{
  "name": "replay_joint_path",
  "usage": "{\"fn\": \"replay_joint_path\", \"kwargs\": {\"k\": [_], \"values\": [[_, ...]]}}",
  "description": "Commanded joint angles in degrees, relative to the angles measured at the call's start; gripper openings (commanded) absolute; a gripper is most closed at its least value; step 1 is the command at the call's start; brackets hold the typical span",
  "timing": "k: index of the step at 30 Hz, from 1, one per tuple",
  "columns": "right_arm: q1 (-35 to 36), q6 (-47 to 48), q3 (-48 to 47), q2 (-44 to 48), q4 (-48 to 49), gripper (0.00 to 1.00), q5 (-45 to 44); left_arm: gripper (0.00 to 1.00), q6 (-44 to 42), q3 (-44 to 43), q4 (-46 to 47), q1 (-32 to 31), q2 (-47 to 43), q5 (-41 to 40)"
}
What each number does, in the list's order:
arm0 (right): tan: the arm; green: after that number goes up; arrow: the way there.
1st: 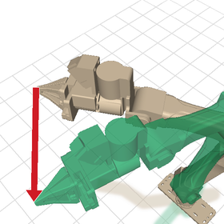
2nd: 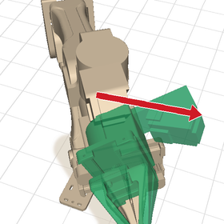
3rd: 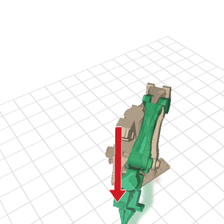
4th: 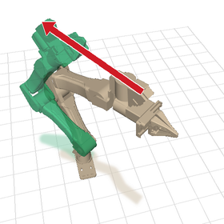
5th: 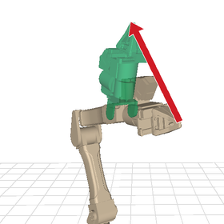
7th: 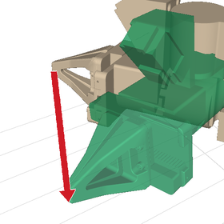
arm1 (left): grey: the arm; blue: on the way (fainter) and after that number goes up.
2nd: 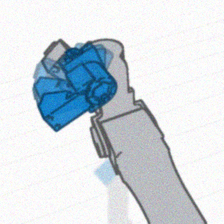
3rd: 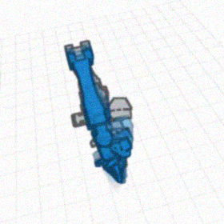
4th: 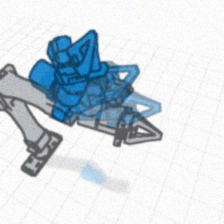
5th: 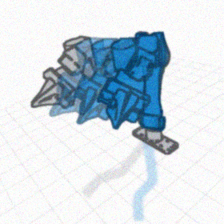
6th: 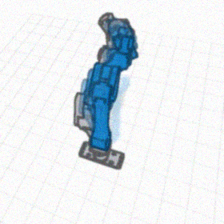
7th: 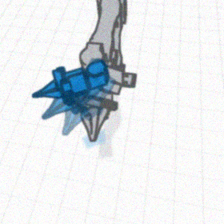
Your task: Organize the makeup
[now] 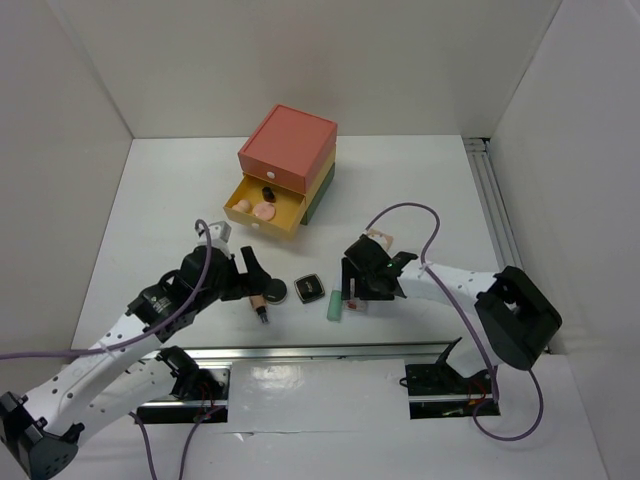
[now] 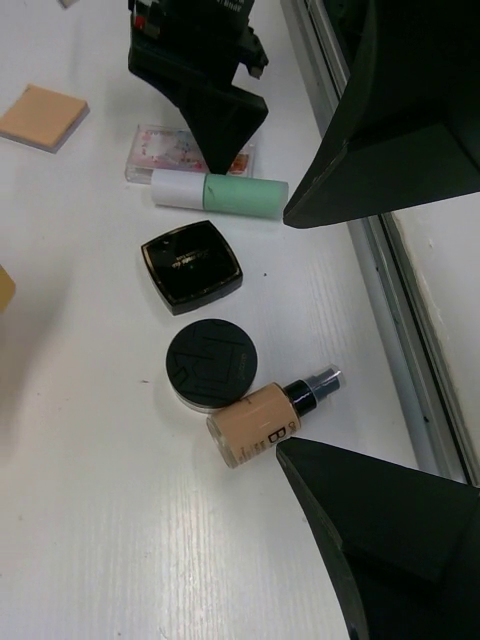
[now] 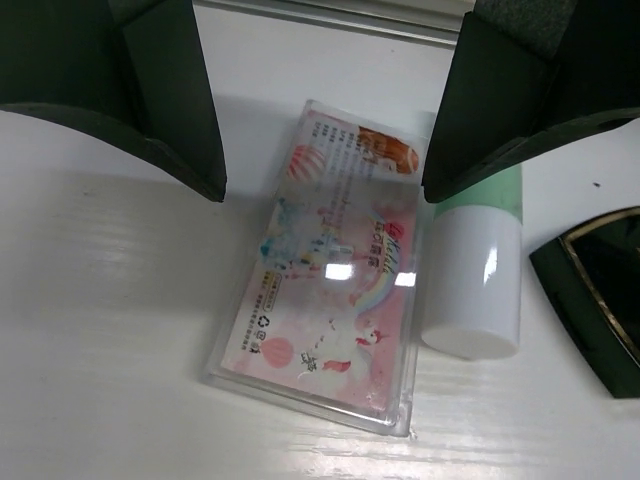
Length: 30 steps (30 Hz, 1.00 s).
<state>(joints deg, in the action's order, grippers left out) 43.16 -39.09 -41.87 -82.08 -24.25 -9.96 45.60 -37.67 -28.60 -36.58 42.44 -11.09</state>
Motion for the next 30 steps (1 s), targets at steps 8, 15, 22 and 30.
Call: {"fn": "replay_joint_path", "kwargs": {"k": [8, 15, 22, 30], "values": [[1.0, -2.1, -1.2, -6.0, 8.3, 0.86, -1.3, 1.00, 0.1, -2.5, -0.9, -0.2, -2.1, -2.4], [1.0, -6.4, -2.5, -8.0, 3.0, 0.61, -7.2, 1.00, 0.7, -3.2, -1.5, -0.2, -1.6, -3.8], [1.5, -0.9, -3.0, -0.5, 0.4, 0.35, -11.7, 1.00, 0.7, -5.4, -1.5, -0.2, -0.3, -5.8], [3.9, 40.0, -17.3, 6.5, 14.0, 0.38, 0.4, 1.00, 2.9, -5.4, -4.0, -0.2, 0.2, -9.6]]}}
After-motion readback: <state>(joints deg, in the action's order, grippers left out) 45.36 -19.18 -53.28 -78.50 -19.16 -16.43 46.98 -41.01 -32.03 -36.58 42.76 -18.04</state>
